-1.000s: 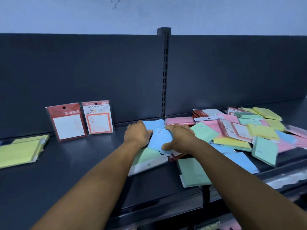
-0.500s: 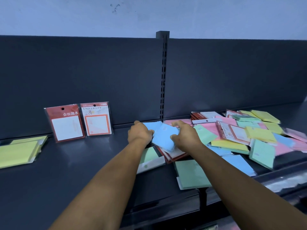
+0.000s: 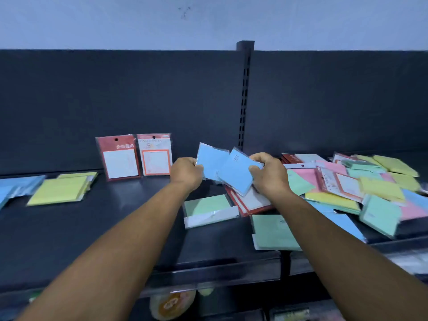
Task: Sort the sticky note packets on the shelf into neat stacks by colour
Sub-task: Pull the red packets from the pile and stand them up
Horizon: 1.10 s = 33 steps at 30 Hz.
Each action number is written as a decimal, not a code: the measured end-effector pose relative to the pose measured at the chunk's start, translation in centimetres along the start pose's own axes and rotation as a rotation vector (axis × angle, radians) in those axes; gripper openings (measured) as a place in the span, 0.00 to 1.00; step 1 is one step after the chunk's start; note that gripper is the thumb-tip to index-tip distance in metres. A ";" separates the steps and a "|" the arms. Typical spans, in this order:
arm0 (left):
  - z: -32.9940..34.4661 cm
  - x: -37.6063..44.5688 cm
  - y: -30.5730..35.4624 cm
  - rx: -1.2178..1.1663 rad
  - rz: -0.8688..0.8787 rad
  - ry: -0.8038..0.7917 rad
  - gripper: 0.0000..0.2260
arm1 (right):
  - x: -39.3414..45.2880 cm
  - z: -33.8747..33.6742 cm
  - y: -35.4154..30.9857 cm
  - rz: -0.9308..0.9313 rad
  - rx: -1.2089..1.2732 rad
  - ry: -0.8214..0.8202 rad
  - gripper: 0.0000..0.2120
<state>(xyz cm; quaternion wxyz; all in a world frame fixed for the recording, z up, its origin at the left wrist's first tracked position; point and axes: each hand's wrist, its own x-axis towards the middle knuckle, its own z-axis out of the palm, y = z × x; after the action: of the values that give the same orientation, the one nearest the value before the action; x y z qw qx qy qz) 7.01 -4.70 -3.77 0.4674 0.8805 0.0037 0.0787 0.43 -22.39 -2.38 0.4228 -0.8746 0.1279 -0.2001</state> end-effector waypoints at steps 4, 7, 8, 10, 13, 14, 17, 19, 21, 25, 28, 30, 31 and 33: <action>-3.6 -1.3 -1.8 -0.019 -0.066 0.074 0.09 | -1.0 2.1 -2.3 -0.102 0.063 -0.081 0.09; -6.7 -2.4 -3.8 -0.027 -0.083 0.124 0.09 | -2.0 4.3 -4.2 -0.109 0.095 -0.131 0.08; -7.7 -2.7 -4.7 -0.037 -0.093 0.136 0.09 | -2.4 5.1 -4.8 -0.113 0.106 -0.147 0.08; -9.8 -3.4 -6.4 -0.071 -0.128 0.158 0.08 | -3.3 6.6 -6.2 -0.130 0.124 -0.187 0.08; -12.7 -4.5 -9.0 -0.109 -0.159 0.181 0.08 | -4.9 9.0 -8.4 -0.171 0.137 -0.250 0.08; -13.7 -4.9 -9.8 -0.114 -0.158 0.179 0.07 | -5.4 9.9 -9.2 -0.186 0.136 -0.271 0.08; -16.7 -6.0 -12.1 -0.156 -0.175 0.150 0.05 | -7.3 12.8 -11.5 -0.221 0.131 -0.337 0.08; -19.0 -6.4 -13.9 -0.167 -0.187 0.145 0.07 | -8.4 15.1 -13.2 -0.224 0.140 -0.372 0.09; -21.4 -6.7 -15.6 -0.155 -0.182 0.140 0.06 | -9.7 17.5 -15.1 -0.225 0.126 -0.383 0.10; -26.5 -6.9 -18.7 -0.156 -0.169 0.112 0.08 | -12.4 22.3 -18.8 -0.215 0.126 -0.379 0.09; -29.9 -6.9 -20.9 -0.161 -0.186 0.102 0.08 | -14.3 26.0 -21.3 -0.197 0.128 -0.391 0.09; -31.9 -7.1 -22.2 -0.165 -0.194 0.103 0.11 | -15.4 28.3 -22.8 -0.194 0.108 -0.397 0.09; -32.9 -7.2 -22.9 -0.165 -0.195 0.096 0.12 | -15.9 29.4 -23.5 -0.189 0.104 -0.401 0.09; -34.6 -7.3 -24.3 -0.145 -0.187 0.084 0.10 | -16.8 31.4 -24.9 -0.178 0.109 -0.408 0.10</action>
<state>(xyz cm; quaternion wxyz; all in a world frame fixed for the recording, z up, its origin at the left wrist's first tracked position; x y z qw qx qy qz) -3.48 36.90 -5.69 0.5344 0.8363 0.0997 0.0717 1.25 20.98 -4.39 0.4672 -0.8806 -0.0491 -0.0622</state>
